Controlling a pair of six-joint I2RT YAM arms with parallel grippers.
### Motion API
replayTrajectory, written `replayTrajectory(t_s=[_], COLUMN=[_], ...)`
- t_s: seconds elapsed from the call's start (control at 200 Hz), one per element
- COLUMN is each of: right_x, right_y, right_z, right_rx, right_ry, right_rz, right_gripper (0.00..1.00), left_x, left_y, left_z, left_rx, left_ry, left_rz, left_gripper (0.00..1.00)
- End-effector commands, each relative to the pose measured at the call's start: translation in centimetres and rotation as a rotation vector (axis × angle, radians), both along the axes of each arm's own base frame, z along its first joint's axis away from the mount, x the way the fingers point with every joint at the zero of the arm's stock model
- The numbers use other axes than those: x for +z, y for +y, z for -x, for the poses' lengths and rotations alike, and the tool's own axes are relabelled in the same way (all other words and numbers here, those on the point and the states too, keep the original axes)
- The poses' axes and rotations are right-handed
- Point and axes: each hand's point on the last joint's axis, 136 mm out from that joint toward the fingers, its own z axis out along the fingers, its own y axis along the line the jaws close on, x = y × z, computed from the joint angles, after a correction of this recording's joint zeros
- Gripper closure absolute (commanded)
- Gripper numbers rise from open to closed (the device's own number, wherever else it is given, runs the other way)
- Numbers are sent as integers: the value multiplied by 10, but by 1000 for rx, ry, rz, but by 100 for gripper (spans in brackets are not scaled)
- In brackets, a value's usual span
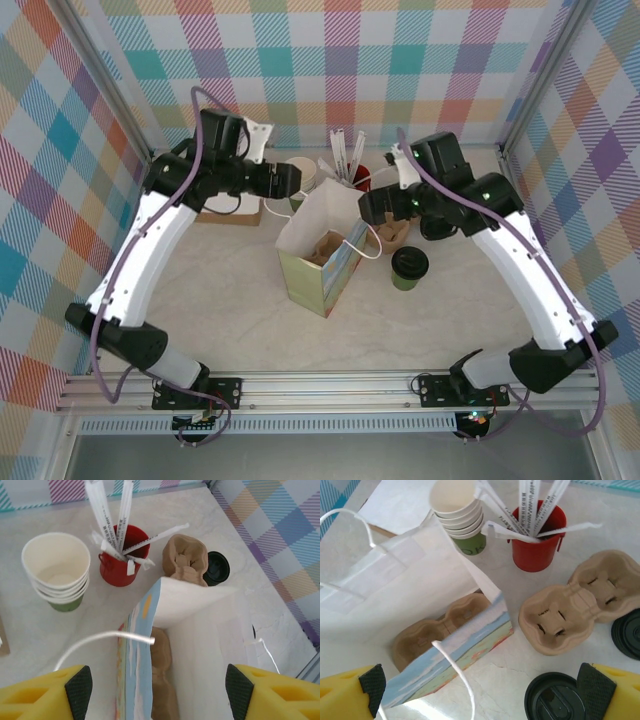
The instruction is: Pack the takeout coffee
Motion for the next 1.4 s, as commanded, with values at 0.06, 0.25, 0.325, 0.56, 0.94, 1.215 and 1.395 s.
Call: replayTrajectory(t_s=[0.06,0.25,0.325,0.56,0.94,1.215,1.395], right_x=[-5,-19,-22,-27,-32,-36,-37], right_y=[-13,-36,-43,-53,-55,-59,-60], right_z=[6,16,20,26,26,24,23], right_rx=[-77,-143,-159,-182,-192,-214,-220], right_ry=[12,24,25,29,40,46,50], right_rz=[-103,-95,-83,-69,-69,-63,-61], right_gripper=[0,0,0,0,0,0,0], left_x=[-2,-26,-37,-72,-95,-94,-80], left_y=[-17,-32,-39,-59,-57,-55,-53], left_z=[-7,-21,-24,-30,-45,-39,-35], left_rx=[-159,-233,-257,-297,-247,-232,-153], left_ry=[-42,-19,-5,35,52,78,95], left_rz=[-93,-205,-246,-369,-460,-458,-402], left_gripper=[27,25,24,23,49,78,90])
